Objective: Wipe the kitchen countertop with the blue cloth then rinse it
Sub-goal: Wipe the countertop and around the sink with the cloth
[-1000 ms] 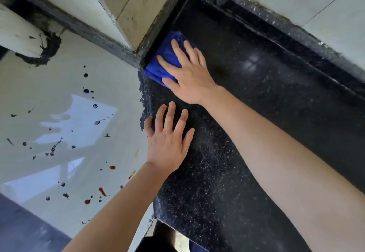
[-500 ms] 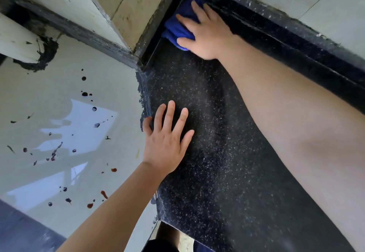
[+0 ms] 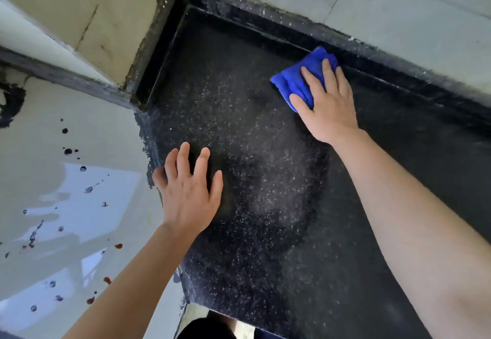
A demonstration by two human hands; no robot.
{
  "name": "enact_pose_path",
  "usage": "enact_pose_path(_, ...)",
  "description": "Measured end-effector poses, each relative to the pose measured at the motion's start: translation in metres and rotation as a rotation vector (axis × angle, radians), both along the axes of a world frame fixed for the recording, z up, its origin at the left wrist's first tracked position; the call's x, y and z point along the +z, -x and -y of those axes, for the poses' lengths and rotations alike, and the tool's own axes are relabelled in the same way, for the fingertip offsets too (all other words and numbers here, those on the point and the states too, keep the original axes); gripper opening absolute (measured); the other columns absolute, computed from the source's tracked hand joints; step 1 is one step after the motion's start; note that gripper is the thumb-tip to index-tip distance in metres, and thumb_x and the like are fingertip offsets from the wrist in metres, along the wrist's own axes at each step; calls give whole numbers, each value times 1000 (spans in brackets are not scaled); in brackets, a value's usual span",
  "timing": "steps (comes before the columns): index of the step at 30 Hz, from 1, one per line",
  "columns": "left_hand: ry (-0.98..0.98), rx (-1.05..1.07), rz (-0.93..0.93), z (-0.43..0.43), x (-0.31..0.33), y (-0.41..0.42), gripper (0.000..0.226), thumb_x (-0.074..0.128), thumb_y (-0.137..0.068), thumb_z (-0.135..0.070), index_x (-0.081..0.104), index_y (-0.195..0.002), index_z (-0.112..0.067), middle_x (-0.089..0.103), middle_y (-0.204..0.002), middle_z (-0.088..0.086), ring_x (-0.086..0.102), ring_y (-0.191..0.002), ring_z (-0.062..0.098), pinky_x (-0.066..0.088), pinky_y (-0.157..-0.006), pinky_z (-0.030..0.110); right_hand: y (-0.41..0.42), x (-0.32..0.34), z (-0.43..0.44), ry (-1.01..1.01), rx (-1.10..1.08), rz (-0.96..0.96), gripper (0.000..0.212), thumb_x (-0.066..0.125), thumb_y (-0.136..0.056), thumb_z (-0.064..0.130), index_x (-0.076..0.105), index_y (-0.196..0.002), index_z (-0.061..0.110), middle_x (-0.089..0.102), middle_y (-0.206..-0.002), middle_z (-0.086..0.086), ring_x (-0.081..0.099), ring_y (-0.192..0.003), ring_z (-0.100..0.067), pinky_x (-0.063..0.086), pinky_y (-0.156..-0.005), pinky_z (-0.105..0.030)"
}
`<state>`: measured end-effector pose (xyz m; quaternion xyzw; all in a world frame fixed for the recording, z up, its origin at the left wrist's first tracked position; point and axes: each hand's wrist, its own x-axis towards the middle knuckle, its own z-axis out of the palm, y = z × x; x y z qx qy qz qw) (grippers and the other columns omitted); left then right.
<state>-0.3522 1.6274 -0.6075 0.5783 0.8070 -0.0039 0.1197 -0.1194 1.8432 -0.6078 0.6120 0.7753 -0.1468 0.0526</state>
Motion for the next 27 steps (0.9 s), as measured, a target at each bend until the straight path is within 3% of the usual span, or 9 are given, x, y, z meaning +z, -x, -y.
enact_pose_path(2, -27, 23, -13, -9, 3, 5, 57, 37, -96, -53, 45, -141, -19, 33, -153, 16, 30, -139, 36, 28, -106, 62, -30, -5, 19, 37, -74, 24, 67, 25, -97, 69, 12, -157, 40, -4, -168, -3, -4, -153, -29, 3, -125, -43)
enact_pose_path(4, -90, -122, 41, -31, 3, -27, 59, 40, -96, -53, 43, -143, -18, 28, -155, 17, 28, -142, 37, 25, -109, 62, -99, 5, 44, 22, -278, 73, 69, 25, -97, 70, 11, -157, 40, -4, -168, -3, -5, -153, -28, 2, -125, -43)
enact_pose_path(7, -115, -207, 75, -51, -3, -44, 61, 42, -95, -57, 46, -144, -21, 30, -156, 15, 29, -142, 37, 23, -110, 61, -135, 6, 63, 57, -367, 104, 71, 23, -95, 72, 9, -157, 39, -5, -167, -4, -6, -153, -29, 0, -125, -43)
enact_pose_path(13, -66, -261, 21, -54, -16, -51, 64, 34, -95, -62, 40, -148, -26, 28, -157, 14, 24, -143, 36, 20, -110, 62, -69, 0, 28, 36, -613, 134, 71, 25, -96, 67, 9, -158, 36, -1, -166, -14, 4, -149, -45, 8, -120, -54)
enact_pose_path(20, -84, -247, -14, -54, -17, -54, 64, 32, -96, -63, 38, -149, -28, 27, -157, 14, 23, -143, 35, 21, -110, 62, 59, 4, -3, -26, -42, 59, 65, 31, -98, 61, 20, -157, 35, 9, -166, -12, 11, -147, -44, 13, -117, -56)
enact_pose_path(24, -118, -246, 9, -52, -19, -53, 64, 36, -94, -61, 40, -148, -26, 27, -157, 15, 23, -142, 37, 20, -109, 63, -1, 4, 0, -31, 110, -7, 65, 31, -97, 67, 20, -156, 41, 10, -167, -4, 12, -150, -33, 14, -119, -46)
enact_pose_path(27, -123, -237, 12, -52, -18, -54, 64, 37, -94, -59, 41, -147, -25, 26, -157, 16, 22, -142, 37, 19, -109, 63, -97, -1, 17, -71, -109, 9, 66, 32, -94, 71, 24, -154, 44, 13, -166, -1, 17, -148, -31, 16, -118, -46)
